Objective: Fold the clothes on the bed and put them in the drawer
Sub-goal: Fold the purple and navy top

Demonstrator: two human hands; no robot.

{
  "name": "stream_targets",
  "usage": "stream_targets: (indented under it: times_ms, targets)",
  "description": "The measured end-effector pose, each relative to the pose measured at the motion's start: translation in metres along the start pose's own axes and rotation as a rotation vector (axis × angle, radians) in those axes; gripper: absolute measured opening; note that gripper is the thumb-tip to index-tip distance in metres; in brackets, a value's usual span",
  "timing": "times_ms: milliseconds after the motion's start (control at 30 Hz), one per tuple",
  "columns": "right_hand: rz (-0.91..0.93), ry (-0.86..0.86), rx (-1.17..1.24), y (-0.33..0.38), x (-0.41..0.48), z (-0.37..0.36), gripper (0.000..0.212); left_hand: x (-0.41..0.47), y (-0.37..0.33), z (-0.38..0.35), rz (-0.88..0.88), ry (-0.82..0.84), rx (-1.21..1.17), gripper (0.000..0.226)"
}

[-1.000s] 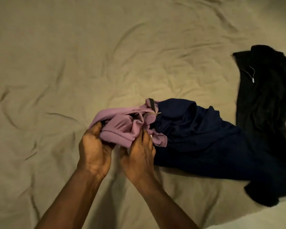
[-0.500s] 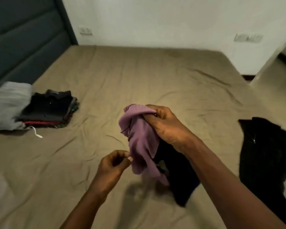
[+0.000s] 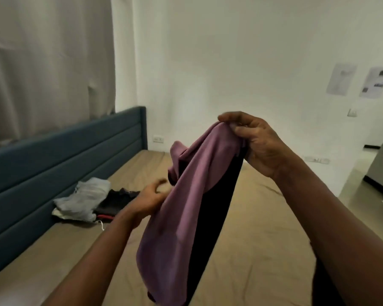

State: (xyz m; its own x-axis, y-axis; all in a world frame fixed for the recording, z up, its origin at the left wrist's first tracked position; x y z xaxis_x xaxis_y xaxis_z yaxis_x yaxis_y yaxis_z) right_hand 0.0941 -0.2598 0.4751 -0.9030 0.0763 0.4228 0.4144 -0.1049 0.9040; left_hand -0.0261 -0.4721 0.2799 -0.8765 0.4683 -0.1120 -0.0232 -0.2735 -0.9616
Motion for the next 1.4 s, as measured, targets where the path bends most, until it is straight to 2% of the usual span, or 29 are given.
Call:
stream_targets:
  times_ms: [33,67,133,233,300,333,367,400,467,533,567,600,667,700,733,767,800,833,867,900,967,1033,1067,1100,1133,1200,1233,1300,1400]
  targets:
    - [0.009,-0.013,0.056,0.011,-0.003,-0.001,0.046,-0.009,-0.006,-0.003,0.032,0.126,0.119,0.030]
    - [0.008,-0.016,0.099,0.023,-0.006,-0.003,0.052,-0.021,-0.017,-0.002,0.023,0.223,0.208,0.015]
    - [-0.033,-0.007,0.078,0.033,-0.011,-0.005,0.056,-0.030,-0.039,0.008,-0.061,0.245,0.196,0.023]
    - [-0.165,0.016,-0.076,0.031,-0.027,-0.002,0.041,-0.049,-0.091,0.052,-0.272,-0.048,-0.143,0.037]
    - [-0.214,0.033,-0.261,0.023,-0.038,0.004,0.021,-0.067,-0.133,0.082,-0.453,-0.212,-0.171,0.046]
    - [-0.226,0.045,-0.405,0.018,-0.044,0.008,0.021,-0.078,-0.154,0.090,-0.559,-0.240,-0.026,0.051]
    - [-0.244,0.063,-0.595,0.011,-0.046,0.016,0.034,-0.087,-0.174,0.093,-0.666,-0.226,0.190,0.057]
    - [-0.278,0.084,-0.803,0.004,-0.049,0.024,0.041,-0.097,-0.189,0.089,-0.739,-0.192,0.483,0.065]
    - [-0.396,0.156,-1.098,-0.010,-0.057,0.037,0.029,-0.099,-0.195,0.082,-0.715,-0.131,1.115,0.071]
    - [-0.505,0.180,-1.066,-0.020,-0.066,0.050,0.018,-0.098,-0.195,0.078,-0.753,-0.093,1.536,0.051]
    - [-0.537,0.173,-0.926,-0.024,-0.072,0.054,0.016,-0.104,-0.202,0.075,-0.852,-0.106,1.559,0.040]
    - [-0.555,0.163,-0.718,-0.030,-0.076,0.055,0.017,-0.111,-0.212,0.075,-0.980,-0.180,1.482,0.035]
    - [-0.541,0.157,-0.243,-0.039,-0.085,0.046,0.039,-0.124,-0.227,0.088,-1.114,-0.575,1.231,0.037]
    - [-0.500,0.156,-0.057,-0.042,-0.087,0.039,0.052,-0.122,-0.226,0.105,-1.016,-0.830,1.060,0.039]
    - [-0.443,0.141,0.065,-0.043,-0.090,0.030,0.053,-0.111,-0.212,0.123,-0.801,-0.987,0.837,0.038]
    - [-0.385,0.106,0.125,-0.044,-0.092,0.022,0.042,-0.097,-0.190,0.132,-0.521,-0.947,0.562,0.037]
    - [-0.349,0.069,0.181,-0.046,-0.097,0.011,0.032,-0.078,-0.162,0.123,-0.257,-0.748,0.230,0.042]
    - [-0.317,0.039,0.220,-0.052,-0.101,0.002,0.038,-0.064,-0.135,0.102,-0.080,-0.503,-0.109,0.048]
    - [-0.311,0.014,0.255,-0.058,-0.106,-0.008,0.046,-0.059,-0.120,0.082,0.022,-0.340,-0.326,0.046]
    - [-0.320,-0.001,0.282,-0.067,-0.110,-0.016,0.047,-0.064,-0.115,0.067,0.050,-0.281,-0.421,0.039]
    - [-0.441,-0.047,0.316,-0.093,-0.119,-0.030,0.042,-0.068,-0.126,0.057,-0.027,-0.297,-0.339,0.029]
    - [-0.613,-0.028,0.222,-0.123,-0.128,-0.042,0.072,-0.074,-0.161,0.050,-0.199,-0.275,-0.143,0.025]
    - [-0.687,0.043,0.044,-0.132,-0.134,-0.052,0.080,-0.078,-0.184,0.050,-0.327,-0.261,-0.024,0.024]
    - [-0.721,0.149,-0.188,-0.137,-0.137,-0.059,0.076,-0.082,-0.208,0.050,-0.467,-0.264,0.143,0.023]
    - [-0.713,0.252,-0.413,-0.140,-0.137,-0.064,0.060,-0.089,-0.229,0.049,-0.589,-0.285,0.337,0.021]
    - [-0.644,0.336,-0.633,-0.138,-0.127,-0.071,0.026,-0.103,-0.262,0.040,-0.786,-0.341,0.689,0.023]
    - [-0.602,0.348,-0.639,-0.133,-0.121,-0.075,0.018,-0.109,-0.273,0.036,-0.846,-0.356,0.766,0.025]
    - [-0.528,0.292,-0.496,-0.119,-0.106,-0.081,0.032,-0.114,-0.288,0.037,-0.900,-0.422,0.784,0.025]
    - [-0.481,0.110,0.129,-0.098,-0.088,-0.085,0.066,-0.120,-0.302,0.047,-0.929,-0.584,0.700,0.023]
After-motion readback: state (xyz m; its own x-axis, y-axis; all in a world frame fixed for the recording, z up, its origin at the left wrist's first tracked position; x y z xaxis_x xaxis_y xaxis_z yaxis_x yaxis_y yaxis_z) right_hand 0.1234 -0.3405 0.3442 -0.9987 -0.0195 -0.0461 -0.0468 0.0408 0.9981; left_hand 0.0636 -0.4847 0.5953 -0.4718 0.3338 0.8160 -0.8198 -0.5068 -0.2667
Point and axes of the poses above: each hand's wrist, its own x-axis towards the middle knuckle, its own z-axis out of the back of the hand, y = z × x, the point moved 7 cm from there along x, towards the middle knuckle
